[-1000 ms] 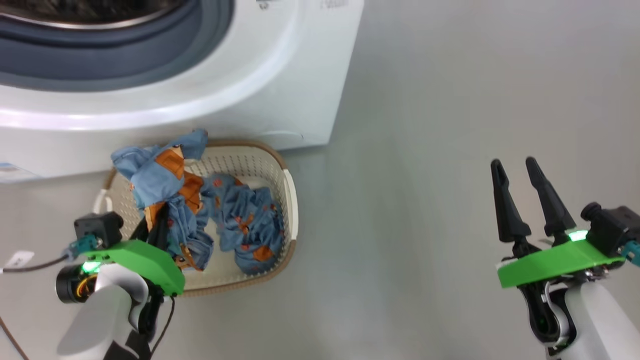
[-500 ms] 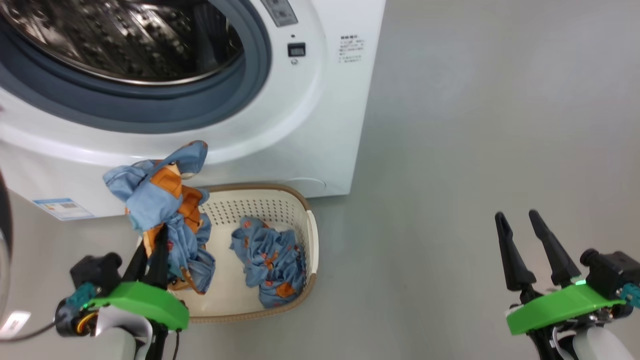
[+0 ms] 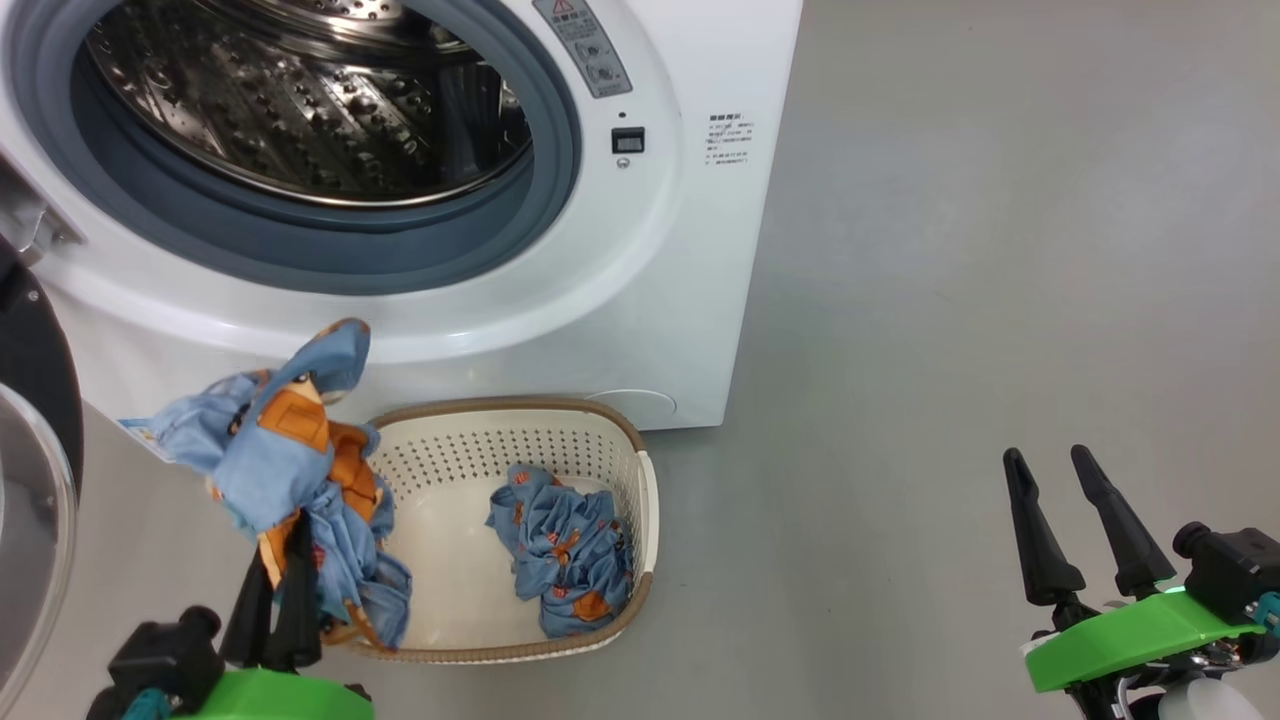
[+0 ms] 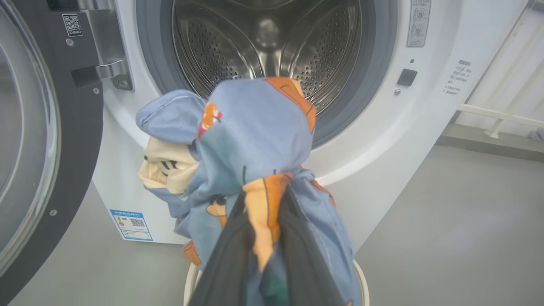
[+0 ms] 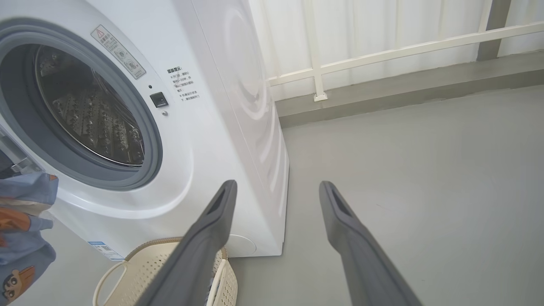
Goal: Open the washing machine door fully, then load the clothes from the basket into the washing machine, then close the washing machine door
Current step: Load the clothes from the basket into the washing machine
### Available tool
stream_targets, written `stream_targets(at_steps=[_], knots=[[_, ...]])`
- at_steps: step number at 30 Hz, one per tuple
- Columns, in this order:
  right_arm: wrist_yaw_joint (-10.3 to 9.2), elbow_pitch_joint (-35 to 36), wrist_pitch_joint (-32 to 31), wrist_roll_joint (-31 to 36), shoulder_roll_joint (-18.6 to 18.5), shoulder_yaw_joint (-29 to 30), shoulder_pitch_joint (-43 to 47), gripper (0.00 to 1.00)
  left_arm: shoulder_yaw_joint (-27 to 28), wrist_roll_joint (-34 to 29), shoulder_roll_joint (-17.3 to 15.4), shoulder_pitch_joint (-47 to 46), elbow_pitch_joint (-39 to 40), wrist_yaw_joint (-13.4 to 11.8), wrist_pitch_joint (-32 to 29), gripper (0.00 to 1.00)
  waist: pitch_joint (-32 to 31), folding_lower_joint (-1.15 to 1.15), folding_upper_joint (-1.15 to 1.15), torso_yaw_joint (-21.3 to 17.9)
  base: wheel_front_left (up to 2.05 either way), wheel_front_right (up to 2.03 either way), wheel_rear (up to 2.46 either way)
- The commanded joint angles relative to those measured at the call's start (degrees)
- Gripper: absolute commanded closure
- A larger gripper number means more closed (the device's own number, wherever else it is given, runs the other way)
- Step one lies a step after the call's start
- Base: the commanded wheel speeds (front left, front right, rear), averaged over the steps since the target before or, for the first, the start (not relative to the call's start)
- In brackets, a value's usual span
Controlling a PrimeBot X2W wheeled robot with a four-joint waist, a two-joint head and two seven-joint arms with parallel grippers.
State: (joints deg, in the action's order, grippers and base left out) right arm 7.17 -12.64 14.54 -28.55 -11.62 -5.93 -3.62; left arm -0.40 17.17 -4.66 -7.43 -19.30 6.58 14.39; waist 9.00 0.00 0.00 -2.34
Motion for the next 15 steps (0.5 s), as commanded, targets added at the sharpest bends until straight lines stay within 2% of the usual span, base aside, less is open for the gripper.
stream_targets(at_steps=[1,8,15], knots=[[0.32,1.50,0.46,0.63,-1.08,-0.87,0.37,0.00,2.09,-0.84,-0.41,0.03,2.43,0.21,0.61,1.00,0.18,0.00,0.00,-0.02,0.00,0.00,0.00],[0.32,1.69,0.46,0.65,-0.83,-0.26,0.67,0.00,3.12,-1.51,0.66,0.97,4.10,0.59,0.61,1.00,1.06,0.00,0.00,0.08,0.00,0.00,0.00],[0.32,2.04,0.46,0.65,-0.22,0.01,-0.27,0.00,3.55,-1.52,0.98,-1.94,3.30,0.81,0.61,1.00,3.67,0.00,0.00,-0.48,0.00,0.00,0.00]])
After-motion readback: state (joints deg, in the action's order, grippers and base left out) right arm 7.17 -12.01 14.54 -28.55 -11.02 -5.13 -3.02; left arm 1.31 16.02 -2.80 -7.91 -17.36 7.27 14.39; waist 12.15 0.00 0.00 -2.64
